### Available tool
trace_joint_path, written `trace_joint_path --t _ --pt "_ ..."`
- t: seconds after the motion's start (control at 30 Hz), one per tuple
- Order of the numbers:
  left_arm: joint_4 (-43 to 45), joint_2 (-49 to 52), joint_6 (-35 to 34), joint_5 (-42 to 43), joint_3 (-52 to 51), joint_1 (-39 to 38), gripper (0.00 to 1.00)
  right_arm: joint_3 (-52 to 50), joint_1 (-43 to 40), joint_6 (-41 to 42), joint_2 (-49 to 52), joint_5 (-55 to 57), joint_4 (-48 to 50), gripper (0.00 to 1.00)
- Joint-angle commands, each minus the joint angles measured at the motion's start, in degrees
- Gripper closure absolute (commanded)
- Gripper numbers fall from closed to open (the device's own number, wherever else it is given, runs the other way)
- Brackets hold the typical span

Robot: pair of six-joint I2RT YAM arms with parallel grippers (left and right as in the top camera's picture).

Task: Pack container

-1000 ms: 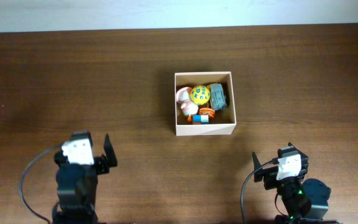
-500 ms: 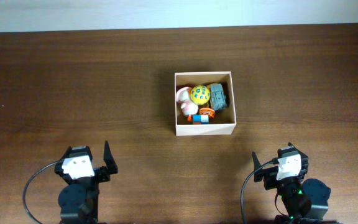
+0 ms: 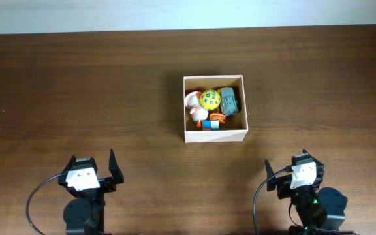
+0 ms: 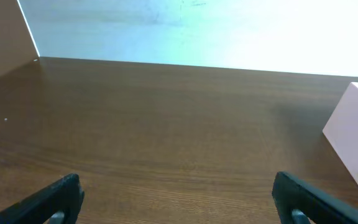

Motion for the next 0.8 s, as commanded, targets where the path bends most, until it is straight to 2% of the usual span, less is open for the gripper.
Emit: trace_joint_path --t 0.0,0.77 --pt "0.28 -0.59 0.04 0.20 -0.48 0.37 0.01 -0.42 0.37 -0.44 -0.61 -0.50 0.11 0.01" --pt "0.28 -0.59 0.04 0.20 -0.48 0.37 0.01 -0.42 0.35 -0.44 -0.61 -0.50 0.11 0.00"
